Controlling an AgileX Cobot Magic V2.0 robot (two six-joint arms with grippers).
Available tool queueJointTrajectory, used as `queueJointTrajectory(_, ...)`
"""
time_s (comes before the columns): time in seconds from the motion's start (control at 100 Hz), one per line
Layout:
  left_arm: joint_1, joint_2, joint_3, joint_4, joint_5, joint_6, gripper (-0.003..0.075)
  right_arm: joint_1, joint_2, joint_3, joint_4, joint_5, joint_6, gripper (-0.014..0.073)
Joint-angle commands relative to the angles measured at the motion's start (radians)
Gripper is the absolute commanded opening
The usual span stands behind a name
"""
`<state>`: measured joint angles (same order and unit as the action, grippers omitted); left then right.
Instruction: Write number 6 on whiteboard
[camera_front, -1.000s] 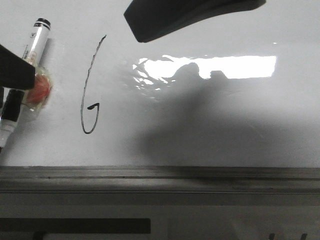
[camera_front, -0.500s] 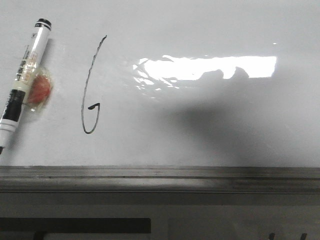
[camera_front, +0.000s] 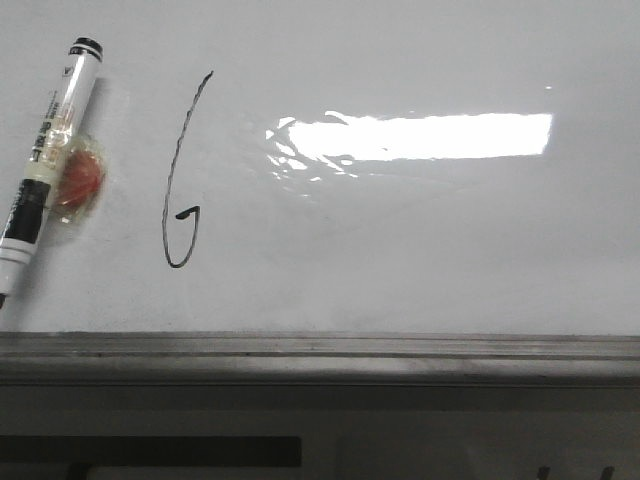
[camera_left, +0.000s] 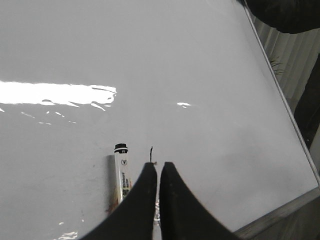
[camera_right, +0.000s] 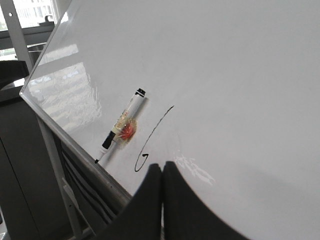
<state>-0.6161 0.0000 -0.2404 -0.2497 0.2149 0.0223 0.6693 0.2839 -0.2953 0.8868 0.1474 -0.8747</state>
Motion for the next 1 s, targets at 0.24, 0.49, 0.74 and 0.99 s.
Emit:
queueJointTrajectory(0.24,-0.001,-0.034,0.01,0.004,-0.056,0.0,-0.0019,0.001,-0.158,0.096,0.013,-0.058,-0.011,-0.0065)
queueJointTrajectory(0.49,-0.001,-0.034,0.01,0.004,-0.056,0.0,-0.0019,0.001,-0.158,0.102,0.013,-0.06,-0.011,-0.0065)
queueJointTrajectory(0.74,-0.001,-0.034,0.01,0.004,-0.056,0.0,-0.0019,0.001,-0.158,0.102,0.013,-0.06,-0.011,-0.0065)
queueJointTrajectory(0.99,0.012,-0.034,0.01,0.075,-0.056,0.0,-0.0019,0.001,-0.158,0.102,0.013,-0.06,-0.011,-0.0065)
